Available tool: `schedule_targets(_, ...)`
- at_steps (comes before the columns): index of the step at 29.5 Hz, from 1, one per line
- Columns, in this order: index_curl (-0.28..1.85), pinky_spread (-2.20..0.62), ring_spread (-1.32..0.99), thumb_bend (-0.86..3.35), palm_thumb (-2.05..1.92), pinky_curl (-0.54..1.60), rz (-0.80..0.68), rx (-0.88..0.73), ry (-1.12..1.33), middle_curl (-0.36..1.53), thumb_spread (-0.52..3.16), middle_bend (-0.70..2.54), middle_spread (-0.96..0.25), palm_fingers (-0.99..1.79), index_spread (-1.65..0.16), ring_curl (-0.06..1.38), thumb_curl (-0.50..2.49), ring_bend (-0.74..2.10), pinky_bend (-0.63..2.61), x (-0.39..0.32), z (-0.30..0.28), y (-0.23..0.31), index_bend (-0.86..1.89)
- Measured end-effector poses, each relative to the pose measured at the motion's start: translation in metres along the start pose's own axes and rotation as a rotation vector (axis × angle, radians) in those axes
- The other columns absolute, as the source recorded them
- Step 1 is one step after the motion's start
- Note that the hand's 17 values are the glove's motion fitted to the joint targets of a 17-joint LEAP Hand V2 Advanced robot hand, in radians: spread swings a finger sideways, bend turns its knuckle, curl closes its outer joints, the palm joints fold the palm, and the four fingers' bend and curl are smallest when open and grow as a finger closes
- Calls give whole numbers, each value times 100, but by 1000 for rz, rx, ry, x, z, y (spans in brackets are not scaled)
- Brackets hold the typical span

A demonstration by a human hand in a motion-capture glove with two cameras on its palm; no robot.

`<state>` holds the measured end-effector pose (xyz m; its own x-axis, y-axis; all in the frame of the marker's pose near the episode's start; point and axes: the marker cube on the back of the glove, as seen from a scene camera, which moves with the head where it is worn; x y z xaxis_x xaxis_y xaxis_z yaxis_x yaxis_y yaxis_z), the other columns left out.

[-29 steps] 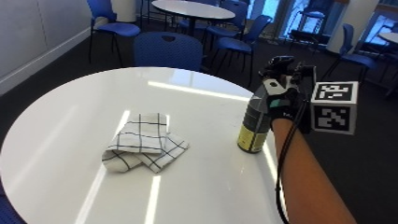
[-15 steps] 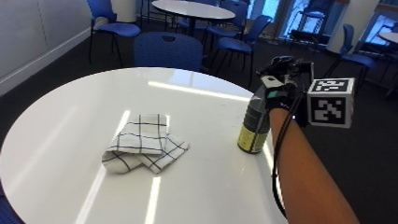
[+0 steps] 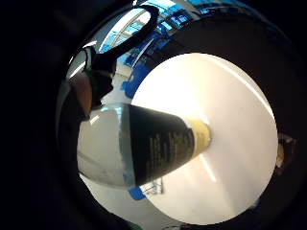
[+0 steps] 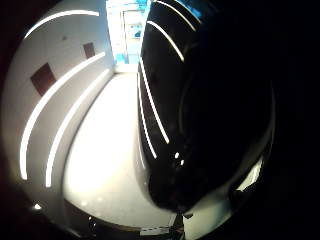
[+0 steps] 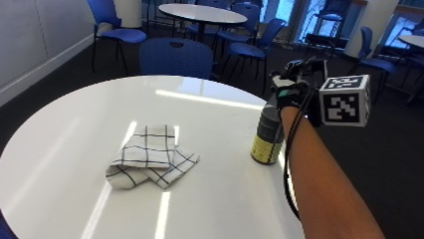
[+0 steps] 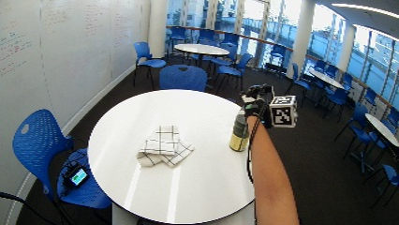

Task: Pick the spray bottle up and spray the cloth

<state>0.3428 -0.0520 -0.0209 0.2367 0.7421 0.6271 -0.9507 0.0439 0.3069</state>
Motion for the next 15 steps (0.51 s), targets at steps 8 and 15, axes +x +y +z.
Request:
schedule_targets(8, 50, 4, -18, -2, 93, 16, -87, 89, -54, 47, 80, 46, -18, 124, -28, 40, 54, 37, 15, 2, 0, -6, 39)
schedule_targets(15, 53, -10, -20, -2, 94, 24, -190, 215, -27, 50, 65, 52, -20, 145, -27, 43, 61, 47, 29, -12, -8, -12, 40)
